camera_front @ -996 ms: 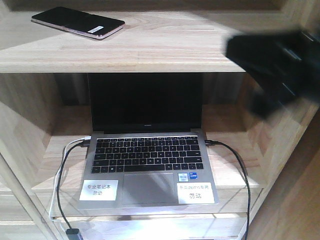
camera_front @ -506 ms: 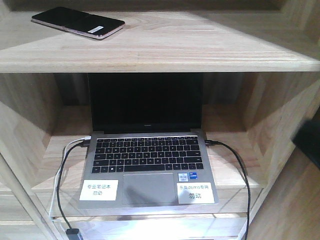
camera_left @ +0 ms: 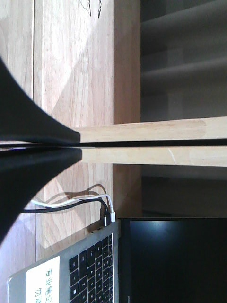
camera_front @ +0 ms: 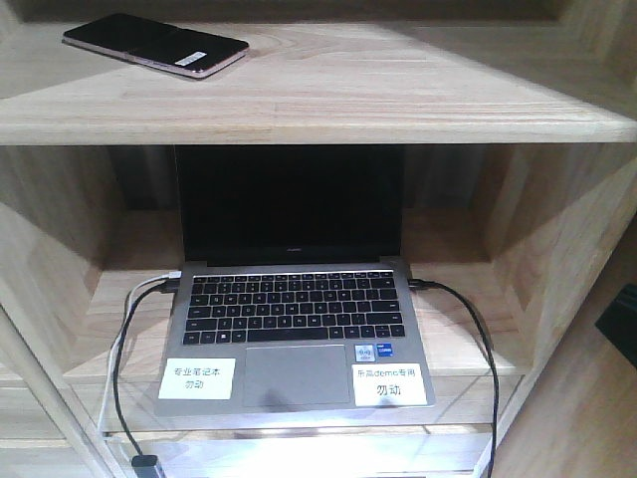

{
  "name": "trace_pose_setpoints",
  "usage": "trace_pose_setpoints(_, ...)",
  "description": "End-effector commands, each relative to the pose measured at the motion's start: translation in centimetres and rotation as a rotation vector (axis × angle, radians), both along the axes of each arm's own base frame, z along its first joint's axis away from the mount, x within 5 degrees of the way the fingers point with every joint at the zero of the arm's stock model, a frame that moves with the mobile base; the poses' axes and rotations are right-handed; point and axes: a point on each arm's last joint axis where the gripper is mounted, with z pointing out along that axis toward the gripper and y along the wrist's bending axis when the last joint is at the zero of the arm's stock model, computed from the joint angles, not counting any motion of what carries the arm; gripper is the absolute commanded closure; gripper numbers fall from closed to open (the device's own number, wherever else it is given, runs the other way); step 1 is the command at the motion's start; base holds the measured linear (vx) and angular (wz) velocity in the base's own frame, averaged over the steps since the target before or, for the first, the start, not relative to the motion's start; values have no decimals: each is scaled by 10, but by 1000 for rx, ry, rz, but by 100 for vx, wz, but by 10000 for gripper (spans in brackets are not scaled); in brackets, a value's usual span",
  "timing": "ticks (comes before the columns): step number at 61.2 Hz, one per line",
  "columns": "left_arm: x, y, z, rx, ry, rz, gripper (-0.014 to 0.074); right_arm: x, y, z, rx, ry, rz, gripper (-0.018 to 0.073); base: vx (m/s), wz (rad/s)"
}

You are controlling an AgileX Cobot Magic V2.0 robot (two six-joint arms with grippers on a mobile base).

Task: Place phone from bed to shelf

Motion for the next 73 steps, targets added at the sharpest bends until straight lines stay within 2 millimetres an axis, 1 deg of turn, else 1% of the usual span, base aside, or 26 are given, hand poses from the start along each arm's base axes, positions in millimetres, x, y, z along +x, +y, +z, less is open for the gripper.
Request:
trace_pose_setpoints(1, 1, 0, 5, -9, -67, 4, 596, 1, -2, 11, 42, -27, -30, 564, 0, 0)
trace_pose_setpoints(45, 1, 0, 5, -9, -67, 4, 596, 1, -3, 10, 32, -33, -33, 564, 0, 0)
trace_pose_setpoints(54, 1, 0, 5, -9, -67, 4, 596, 3, -5, 10, 18, -41, -64, 564, 0, 0)
trace_pose_setpoints(62, 1, 0, 5, -9, -67, 4, 596, 5, -7, 7, 28, 5, -93, 564, 0, 0)
trace_pose_setpoints(73, 1, 0, 5, -9, -67, 4, 596, 8, -12, 4, -1, 35, -161, 564, 0, 0)
